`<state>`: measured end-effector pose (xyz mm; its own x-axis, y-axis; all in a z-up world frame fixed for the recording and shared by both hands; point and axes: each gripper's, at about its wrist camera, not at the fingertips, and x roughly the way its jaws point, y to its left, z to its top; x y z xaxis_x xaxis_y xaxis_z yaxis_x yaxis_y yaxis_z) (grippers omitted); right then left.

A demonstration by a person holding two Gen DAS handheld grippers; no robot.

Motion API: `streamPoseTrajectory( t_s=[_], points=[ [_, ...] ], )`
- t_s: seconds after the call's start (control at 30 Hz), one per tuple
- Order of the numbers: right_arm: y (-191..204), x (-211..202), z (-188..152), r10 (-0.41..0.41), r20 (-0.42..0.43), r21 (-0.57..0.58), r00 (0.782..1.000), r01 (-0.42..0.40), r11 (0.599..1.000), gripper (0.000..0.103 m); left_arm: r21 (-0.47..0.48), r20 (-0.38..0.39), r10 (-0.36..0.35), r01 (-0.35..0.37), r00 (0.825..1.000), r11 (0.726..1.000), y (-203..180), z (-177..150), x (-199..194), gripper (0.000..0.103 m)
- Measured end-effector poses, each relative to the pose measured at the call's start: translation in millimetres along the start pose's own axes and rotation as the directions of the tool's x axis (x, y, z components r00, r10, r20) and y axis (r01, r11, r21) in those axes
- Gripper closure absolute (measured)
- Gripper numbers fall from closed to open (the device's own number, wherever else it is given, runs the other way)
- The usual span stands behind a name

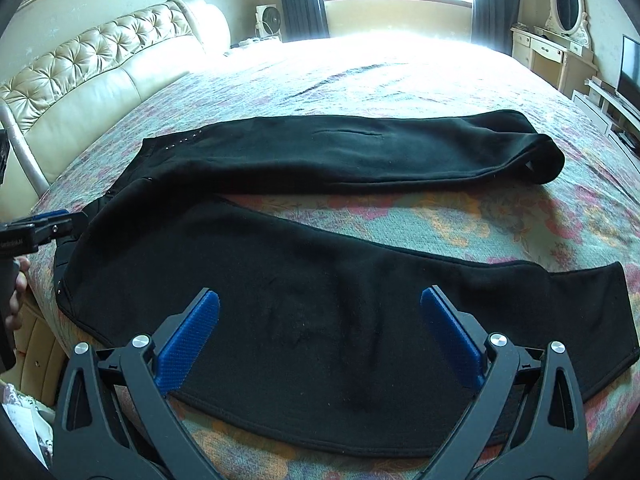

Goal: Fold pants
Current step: 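Grasp the waistband corners with the left and right grippers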

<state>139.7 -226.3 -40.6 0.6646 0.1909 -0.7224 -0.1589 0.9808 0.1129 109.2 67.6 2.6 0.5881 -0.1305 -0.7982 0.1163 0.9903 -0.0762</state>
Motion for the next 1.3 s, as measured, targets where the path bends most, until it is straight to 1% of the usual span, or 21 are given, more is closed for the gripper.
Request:
streamPoseTrajectory(
  t_s=[0.1,0.17,0.2,0.23,0.37,0.47,0.57,0.63,0.67,0.73,0.77,0.8,0.87,0.9,0.97,1.03,1.07,1.1,1.17,1.23,1.3],
  points=[
    [4,12,13,0.025,0.0,-0.005,1.0,-0.025,1.0,0.002,0.031,0.036,0.086,-0.087,0.996,0.996,40,36,7,0.005],
    [7,20,19,0.041,-0.002,-0.007,0.999,-0.041,0.999,0.002,0.033,0.08,0.101,-0.103,0.992,0.994,71,64,13,0.005],
    [9,24,21,0.047,-0.003,-0.009,0.999,-0.048,0.999,0.002,0.032,0.085,0.12,-0.123,0.989,0.992,85,76,19,0.005],
    [11,29,23,0.053,-0.007,-0.011,0.999,-0.053,0.999,0.002,0.019,0.075,0.139,-0.14,0.988,0.99,101,91,31,0.005],
    [18,44,23,0.083,-0.034,-0.025,0.996,-0.084,0.996,0.002,-0.061,-0.012,0.161,-0.162,0.987,0.985,159,133,90,0.005],
    [20,53,22,0.096,-0.062,-0.047,0.993,-0.099,0.994,0.002,-0.105,-0.092,0.115,-0.125,0.989,0.987,192,150,136,0.005],
    [20,58,22,0.107,-0.072,-0.064,0.992,-0.111,0.992,0.002,-0.124,-0.14,0.072,-0.09,0.987,0.988,211,156,170,0.005],
    [17,62,25,0.109,-0.074,-0.069,0.991,-0.115,0.991,0.002,-0.151,-0.128,0.001,-0.02,0.992,0.988,222,161,183,0.005],
    [15,64,26,0.113,-0.075,-0.067,0.991,-0.118,0.991,0.002,-0.169,-0.113,-0.052,0.032,0.992,0.985,225,163,186,0.005],
    [12,70,30,0.115,-0.084,-0.056,0.99,-0.12,0.991,0.002,-0.208,-0.086,-0.188,0.167,0.978,0.964,230,165,193,0.005],
    [10,73,31,0.118,-0.084,-0.05,0.989,-0.122,0.991,0.002,-0.218,-0.08,-0.22,0.198,0.972,0.956,230,167,197,0.005],
    [9,75,33,0.119,-0.085,-0.044,0.989,-0.123,0.991,0.002,-0.214,-0.078,-0.218,0.197,0.973,0.957,231,168,200,0.005],
    [5,79,34,0.128,-0.086,-0.03,0.988,-0.131,0.991,0.002,-0.181,-0.081,-0.165,0.148,0.983,0.972,231,169,204,0.005],
    [4,80,34,0.137,-0.086,-0.022,0.987,-0.139,0.99,0.002,-0.172,-0.081,-0.161,0.145,0.984,0.974,233,169,206,0.005],
    [4,83,35,0.151,-0.092,-0.007,0.984,-0.152,0.988,0.002,-0.195,-0.078,-0.188,0.17,0.979,0.966,238,168,210,0.005],
    [4,88,36,0.157,-0.106,0.003,0.982,-0.158,0.987,0.002,-0.216,-0.043,-0.215,0.201,0.976,0.956,242,166,207,0.006],
    [4,91,37,0.164,-0.114,0.007,0.98,-0.164,0.986,0.002,-0.228,-0.018,-0.263,0.252,0.965,0.941,244,165,206,0.024],
    [4,93,38,0.172,-0.118,0.008,0.978,-0.172,0.985,0.002,-0.24,-0.016,-0.31,0.297,0.951,0.924,246,164,208,0.071],
    [3,96,44,0.191,-0.122,0.001,0.974,-0.192,0.981,0.002,-0.269,-0.049,-0.33,0.306,0.943,0.913,247,162,215,0.072],
    [2,99,59,0.235,-0.123,-0.015,0.964,-0.239,0.971,0.002,-0.242,-0.056,-0.315,0.293,0.947,0.925,242,163,213,0.073],
    [-3,104,85,0.286,-0.116,-0.054,0.951,-0.294,0.954,0.002,-0.229,-0.064,-0.305,0.283,0.95,0.931,239,165,213,0.076]
  ],
)
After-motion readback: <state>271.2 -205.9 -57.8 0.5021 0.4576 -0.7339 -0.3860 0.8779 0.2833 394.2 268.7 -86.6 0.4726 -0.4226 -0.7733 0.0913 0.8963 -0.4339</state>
